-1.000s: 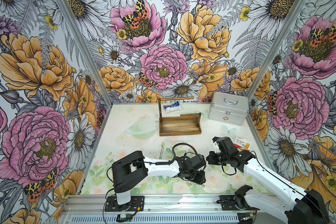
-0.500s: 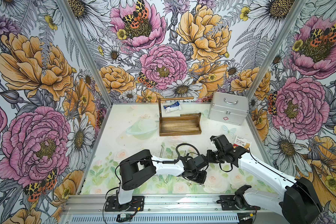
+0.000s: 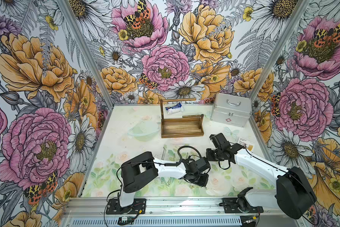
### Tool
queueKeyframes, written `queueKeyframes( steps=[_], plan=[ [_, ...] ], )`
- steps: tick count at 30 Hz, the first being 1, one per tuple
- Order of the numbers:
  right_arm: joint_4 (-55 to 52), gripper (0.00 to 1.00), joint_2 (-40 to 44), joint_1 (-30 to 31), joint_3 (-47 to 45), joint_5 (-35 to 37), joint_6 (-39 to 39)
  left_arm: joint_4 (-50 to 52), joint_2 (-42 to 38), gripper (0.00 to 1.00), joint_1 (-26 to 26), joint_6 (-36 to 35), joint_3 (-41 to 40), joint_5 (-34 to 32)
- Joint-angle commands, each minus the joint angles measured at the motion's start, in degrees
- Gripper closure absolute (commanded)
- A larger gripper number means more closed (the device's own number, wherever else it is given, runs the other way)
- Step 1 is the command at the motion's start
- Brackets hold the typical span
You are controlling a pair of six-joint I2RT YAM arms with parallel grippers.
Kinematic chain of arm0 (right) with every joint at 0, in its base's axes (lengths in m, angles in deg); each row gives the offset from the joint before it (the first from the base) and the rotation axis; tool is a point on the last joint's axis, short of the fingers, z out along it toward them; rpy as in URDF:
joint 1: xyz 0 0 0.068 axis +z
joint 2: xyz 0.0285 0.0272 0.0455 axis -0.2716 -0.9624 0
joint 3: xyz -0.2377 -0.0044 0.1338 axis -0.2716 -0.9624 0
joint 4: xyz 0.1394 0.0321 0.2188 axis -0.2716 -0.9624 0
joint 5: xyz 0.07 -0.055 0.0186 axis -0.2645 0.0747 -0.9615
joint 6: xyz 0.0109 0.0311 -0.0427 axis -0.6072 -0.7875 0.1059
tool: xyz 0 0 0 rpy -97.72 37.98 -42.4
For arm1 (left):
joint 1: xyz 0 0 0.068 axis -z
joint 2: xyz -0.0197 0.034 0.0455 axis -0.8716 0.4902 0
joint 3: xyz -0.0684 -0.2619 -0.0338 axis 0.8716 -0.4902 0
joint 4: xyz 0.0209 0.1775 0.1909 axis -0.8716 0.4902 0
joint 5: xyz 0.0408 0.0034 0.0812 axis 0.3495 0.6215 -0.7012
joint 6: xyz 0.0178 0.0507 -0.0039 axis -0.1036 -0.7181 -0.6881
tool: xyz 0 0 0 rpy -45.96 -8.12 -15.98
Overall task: Take the necklace off the jewelry display stand
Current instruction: Place the necklace at the center of the board.
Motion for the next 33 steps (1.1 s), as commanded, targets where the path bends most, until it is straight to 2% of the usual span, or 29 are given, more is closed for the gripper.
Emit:
queueKeyframes(
  steps=[1, 13, 24, 30, 33],
  plan=[
    [3.31, 1.0, -1.8, 0.36, 2.18, 1.39, 1.18, 0.07, 1.16, 0.86, 0.19, 1.16, -0.43, 0.79],
    [7.28, 1.0, -10.12, 0.15, 4.38, 1.08, 2.25, 1.35, 2.38, 0.88, 0.61, 2.15, -0.13, 0.36],
    [8.02, 1.0, -11.45, -0.02, 3.89, 2.02, 3.1, 2.14, 2.94, 0.88, 0.56, 2.15, 0.26, 0.33],
    [8.1, 0.89, -11.34, -0.65, 3.53, 2.39, 3.26, 2.38, 2.75, 0.89, 0.61, 2.12, 0.35, -0.1],
    [8.1, 0.86, -10.81, -1.18, 3.3, 2.44, 3.16, 2.49, 2.63, 0.89, 0.63, 2.2, 0.35, -0.2]
  ],
)
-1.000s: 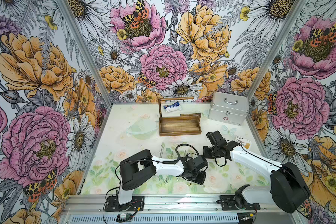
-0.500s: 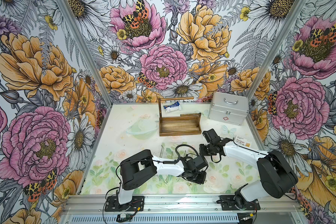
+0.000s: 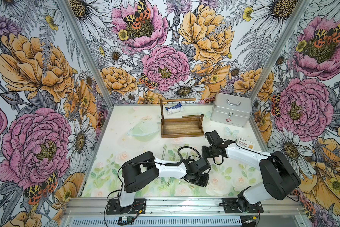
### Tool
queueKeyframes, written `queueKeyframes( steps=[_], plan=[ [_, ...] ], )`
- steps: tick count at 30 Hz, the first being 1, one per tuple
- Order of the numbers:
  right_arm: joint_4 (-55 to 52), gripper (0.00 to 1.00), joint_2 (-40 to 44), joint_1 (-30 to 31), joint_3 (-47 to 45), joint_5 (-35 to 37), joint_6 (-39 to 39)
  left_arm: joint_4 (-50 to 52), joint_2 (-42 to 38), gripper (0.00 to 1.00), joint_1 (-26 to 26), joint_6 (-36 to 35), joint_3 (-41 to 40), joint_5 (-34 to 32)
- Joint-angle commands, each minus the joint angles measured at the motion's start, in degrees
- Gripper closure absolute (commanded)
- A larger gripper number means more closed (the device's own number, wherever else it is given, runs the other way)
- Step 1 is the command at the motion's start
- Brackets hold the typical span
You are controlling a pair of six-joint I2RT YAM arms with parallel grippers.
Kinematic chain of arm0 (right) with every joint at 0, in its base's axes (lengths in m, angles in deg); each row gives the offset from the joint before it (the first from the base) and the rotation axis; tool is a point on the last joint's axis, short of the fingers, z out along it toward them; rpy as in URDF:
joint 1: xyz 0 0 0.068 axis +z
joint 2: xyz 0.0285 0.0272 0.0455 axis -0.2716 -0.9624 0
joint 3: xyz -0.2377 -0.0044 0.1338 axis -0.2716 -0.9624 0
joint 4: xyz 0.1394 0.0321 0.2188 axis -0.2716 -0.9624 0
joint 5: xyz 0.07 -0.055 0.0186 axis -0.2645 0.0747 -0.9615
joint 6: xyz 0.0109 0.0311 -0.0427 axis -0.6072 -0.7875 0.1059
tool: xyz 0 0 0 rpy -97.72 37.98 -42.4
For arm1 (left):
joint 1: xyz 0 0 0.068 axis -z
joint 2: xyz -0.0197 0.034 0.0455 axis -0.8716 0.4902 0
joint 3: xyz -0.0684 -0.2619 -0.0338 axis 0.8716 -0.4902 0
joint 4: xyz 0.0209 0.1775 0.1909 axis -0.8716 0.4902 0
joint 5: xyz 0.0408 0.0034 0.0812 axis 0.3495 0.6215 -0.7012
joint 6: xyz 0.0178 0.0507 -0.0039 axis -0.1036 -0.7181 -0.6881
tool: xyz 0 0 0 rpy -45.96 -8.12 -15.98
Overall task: Take the necklace off the jewelry display stand
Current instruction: Place the necklace at the center of the board.
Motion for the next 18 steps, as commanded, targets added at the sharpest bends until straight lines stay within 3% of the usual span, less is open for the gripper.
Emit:
queueKeyframes(
  steps=[1, 18],
  plan=[
    [0.96, 0.85, 0.33, -0.81, 0.09, 1.05, 0.49, 2.51, 1.9, 0.89, 0.47, -0.21, -0.07, -0.72],
    [1.91, 0.69, 4.72, -5.17, -0.31, 0.81, -0.45, 3.82, 1.08, 0.88, 1.4, -0.86, 0.42, -1.69]
  ],
)
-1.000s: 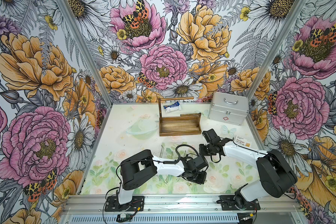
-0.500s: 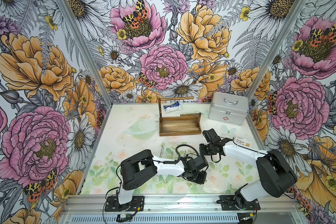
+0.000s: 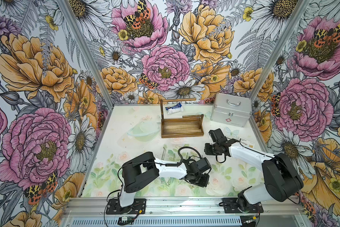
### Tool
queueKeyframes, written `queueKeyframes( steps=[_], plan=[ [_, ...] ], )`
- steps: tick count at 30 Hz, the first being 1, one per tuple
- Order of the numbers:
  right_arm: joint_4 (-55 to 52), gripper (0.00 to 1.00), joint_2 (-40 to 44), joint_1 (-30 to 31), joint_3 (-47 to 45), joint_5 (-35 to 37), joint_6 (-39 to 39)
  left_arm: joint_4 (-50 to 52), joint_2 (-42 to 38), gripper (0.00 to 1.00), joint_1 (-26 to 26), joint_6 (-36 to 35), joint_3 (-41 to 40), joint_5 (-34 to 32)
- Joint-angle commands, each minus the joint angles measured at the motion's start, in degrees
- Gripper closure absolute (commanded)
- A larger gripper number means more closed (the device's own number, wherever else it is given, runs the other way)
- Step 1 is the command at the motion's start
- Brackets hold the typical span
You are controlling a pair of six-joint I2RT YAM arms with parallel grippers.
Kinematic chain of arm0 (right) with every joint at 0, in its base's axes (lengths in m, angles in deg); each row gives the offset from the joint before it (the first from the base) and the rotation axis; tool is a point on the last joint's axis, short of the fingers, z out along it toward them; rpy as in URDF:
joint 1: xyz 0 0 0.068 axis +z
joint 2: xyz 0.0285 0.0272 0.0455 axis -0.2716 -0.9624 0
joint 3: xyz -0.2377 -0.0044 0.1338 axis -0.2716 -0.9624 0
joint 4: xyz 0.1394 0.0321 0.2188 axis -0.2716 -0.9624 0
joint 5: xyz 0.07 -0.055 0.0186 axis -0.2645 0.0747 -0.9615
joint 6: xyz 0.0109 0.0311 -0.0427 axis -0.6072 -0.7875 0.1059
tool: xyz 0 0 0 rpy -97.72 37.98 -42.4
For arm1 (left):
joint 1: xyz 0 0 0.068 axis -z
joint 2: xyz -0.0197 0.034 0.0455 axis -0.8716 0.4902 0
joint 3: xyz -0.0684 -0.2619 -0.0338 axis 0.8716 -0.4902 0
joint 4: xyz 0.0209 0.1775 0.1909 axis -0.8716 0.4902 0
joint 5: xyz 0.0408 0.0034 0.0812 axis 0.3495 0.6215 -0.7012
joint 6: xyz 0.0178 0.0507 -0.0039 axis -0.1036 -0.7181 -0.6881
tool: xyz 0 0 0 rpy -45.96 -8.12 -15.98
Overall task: Take the necklace off the jewelry display stand
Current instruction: Place the necklace at the center of the board.
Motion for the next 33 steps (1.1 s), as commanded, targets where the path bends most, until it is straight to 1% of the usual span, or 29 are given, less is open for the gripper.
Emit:
queueKeyframes(
  steps=[1, 4, 8, 15, 25, 31, 33],
  plan=[
    [1.62, 0.68, 2.97, -0.85, -0.27, 1.11, -0.38, 3.24, 0.85, 0.88, 0.77, -0.94, 0.29, -1.73],
    [2.46, 0.65, 5.19, -1.7, -0.85, 2.51, -0.52, 3.54, 0.52, 0.85, 0.78, -1.43, 0.69, -1.95],
    [4.05, 0.59, 8.32, -2.8, -2.34, 4.73, -0.48, 5.29, 0.26, 0.81, 0.53, -2.26, 2.14, -2.52],
    [8.8, 0.56, 13.99, -4.23, -7.07, 6.75, -0.11, 6.31, -1.27, 0.77, -0.6, -3.11, 4.0, -3.09],
    [15.13, 0.51, 23.77, -4.89, -14.35, 13.08, -0.52, 8.14, -1.35, 0.7, -1.48, -6.38, 10.76, -2.35],
    [15.79, 0.48, 30.02, -4.95, -17.44, 18.67, -1.59, 8.33, -5.54, 0.64, -2.73, -8.63, 13.31, -3.78],
    [15.67, 0.47, 32.94, -4.98, -18.62, 20.93, -2.0, 8.36, -8.68, 0.59, -3.47, -9.67, 13.27, -5.09]
  ],
)
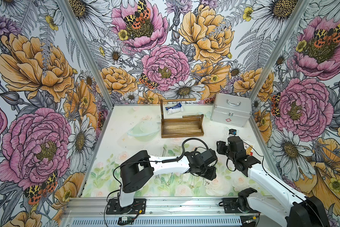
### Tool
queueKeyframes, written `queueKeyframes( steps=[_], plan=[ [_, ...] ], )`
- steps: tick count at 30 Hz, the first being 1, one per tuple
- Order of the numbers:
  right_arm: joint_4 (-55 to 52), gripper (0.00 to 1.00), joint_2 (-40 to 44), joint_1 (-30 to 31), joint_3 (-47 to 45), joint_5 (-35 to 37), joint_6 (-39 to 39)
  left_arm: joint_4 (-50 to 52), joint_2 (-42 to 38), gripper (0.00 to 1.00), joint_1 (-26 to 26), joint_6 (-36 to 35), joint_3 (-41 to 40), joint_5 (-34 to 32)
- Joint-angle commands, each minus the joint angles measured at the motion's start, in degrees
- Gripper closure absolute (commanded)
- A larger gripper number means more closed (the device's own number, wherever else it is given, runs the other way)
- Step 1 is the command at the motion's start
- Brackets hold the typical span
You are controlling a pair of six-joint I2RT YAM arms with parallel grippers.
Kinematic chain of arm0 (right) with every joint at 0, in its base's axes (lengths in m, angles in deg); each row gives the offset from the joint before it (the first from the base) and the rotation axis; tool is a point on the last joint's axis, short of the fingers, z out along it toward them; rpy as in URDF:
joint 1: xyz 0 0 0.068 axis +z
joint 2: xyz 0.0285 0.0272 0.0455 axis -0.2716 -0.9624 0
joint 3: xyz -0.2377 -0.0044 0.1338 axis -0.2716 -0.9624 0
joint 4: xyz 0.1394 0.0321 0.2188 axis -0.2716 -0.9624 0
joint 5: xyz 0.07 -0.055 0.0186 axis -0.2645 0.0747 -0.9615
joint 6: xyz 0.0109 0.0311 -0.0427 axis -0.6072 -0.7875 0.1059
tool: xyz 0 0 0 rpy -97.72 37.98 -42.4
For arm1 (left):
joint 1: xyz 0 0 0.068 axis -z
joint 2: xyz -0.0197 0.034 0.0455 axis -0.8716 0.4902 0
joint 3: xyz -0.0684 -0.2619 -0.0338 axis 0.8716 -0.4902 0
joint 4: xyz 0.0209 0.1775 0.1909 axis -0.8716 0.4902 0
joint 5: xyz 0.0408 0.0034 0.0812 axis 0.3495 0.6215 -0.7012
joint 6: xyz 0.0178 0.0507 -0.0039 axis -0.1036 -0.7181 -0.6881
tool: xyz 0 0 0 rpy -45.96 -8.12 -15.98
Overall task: Take the necklace off the jewelry display stand
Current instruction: Place the necklace at the center of the board, then reset both arms
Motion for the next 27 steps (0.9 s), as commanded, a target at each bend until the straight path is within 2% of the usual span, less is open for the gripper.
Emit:
queueKeyframes(
  steps=[1, 7, 11, 16, 20, 22, 23, 27],
  plan=[
    [1.84, 0.46, 4.51, -0.56, -1.66, 5.98, -1.2, 0.59, -6.59, 0.56, -1.72, -3.12, 1.39, -3.42],
    [1.67, 0.43, 13.74, -0.72, -5.14, 11.19, -2.03, 0.61, -15.86, 0.42, -5.5, -5.39, -2.37, -9.19],
    [0.82, 0.39, 19.79, -0.72, -7.25, 15.44, -2.93, 0.62, -24.99, 0.24, -9.09, -6.76, -6.67, -13.8],
    [-2.21, 0.33, 26.47, -0.84, -8.97, 22.73, -5.2, 1.15, -38.04, 0.03, -14.31, -6.38, -13.74, -23.46],
    [-3.28, 0.29, 31.27, -0.79, -10.61, 25.6, -6.13, 3.68, -47.94, 0.01, -20.64, -2.34, -20.19, -31.23],
    [-3.62, 0.24, 32.83, -0.85, -11.22, 27.1, -6.74, 3.76, -52.33, 0.01, -23.81, -0.21, -24.59, -33.5],
    [-3.89, 0.19, 33.45, -0.84, -11.41, 28.04, -7.03, 3.75, -54.71, 0.02, -25.33, 0.4, -26.89, -34.32],
    [-4.98, 0.15, 34.33, -0.84, -11.58, 30.33, -8.1, 4.34, -62.92, 0.01, -30.97, 1.81, -34.23, -35.19]
  ],
)
